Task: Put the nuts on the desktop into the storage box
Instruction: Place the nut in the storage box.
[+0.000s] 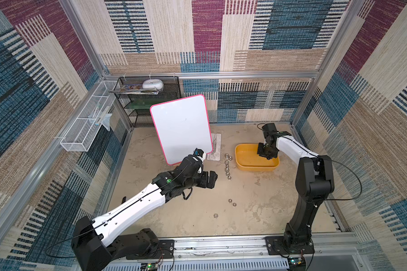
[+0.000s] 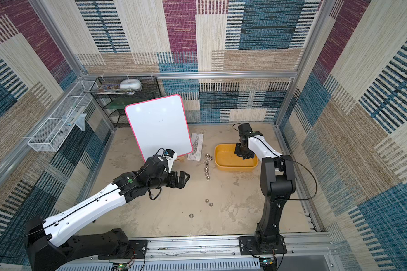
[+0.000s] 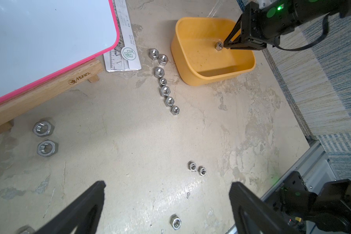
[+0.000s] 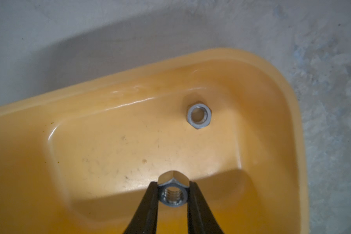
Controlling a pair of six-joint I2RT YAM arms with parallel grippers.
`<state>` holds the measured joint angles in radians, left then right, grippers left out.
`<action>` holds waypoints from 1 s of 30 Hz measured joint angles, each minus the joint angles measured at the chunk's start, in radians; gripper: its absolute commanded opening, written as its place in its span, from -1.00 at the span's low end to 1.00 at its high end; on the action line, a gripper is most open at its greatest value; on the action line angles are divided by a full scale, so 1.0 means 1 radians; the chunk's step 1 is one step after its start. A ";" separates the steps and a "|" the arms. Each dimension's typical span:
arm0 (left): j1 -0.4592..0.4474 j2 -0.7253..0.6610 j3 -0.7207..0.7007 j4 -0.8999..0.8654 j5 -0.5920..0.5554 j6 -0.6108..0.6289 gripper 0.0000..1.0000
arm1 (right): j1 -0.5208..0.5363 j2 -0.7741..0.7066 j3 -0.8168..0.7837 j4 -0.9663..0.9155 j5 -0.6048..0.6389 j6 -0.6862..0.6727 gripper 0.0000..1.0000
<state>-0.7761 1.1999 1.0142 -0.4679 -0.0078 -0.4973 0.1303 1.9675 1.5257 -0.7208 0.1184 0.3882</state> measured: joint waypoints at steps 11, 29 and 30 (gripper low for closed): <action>0.000 0.008 0.002 0.003 0.002 0.004 1.00 | -0.018 0.140 0.089 0.016 -0.011 -0.007 -0.48; 0.000 0.018 0.014 0.006 0.003 0.004 1.00 | -0.023 0.086 0.103 0.013 -0.035 -0.011 -0.10; 0.000 0.016 0.013 0.008 0.002 0.003 1.00 | -0.020 0.065 0.092 0.012 -0.039 -0.011 -0.10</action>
<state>-0.7761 1.2160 1.0271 -0.4603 -0.0055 -0.4938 0.1101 2.0323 1.6180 -0.7086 0.0799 0.3767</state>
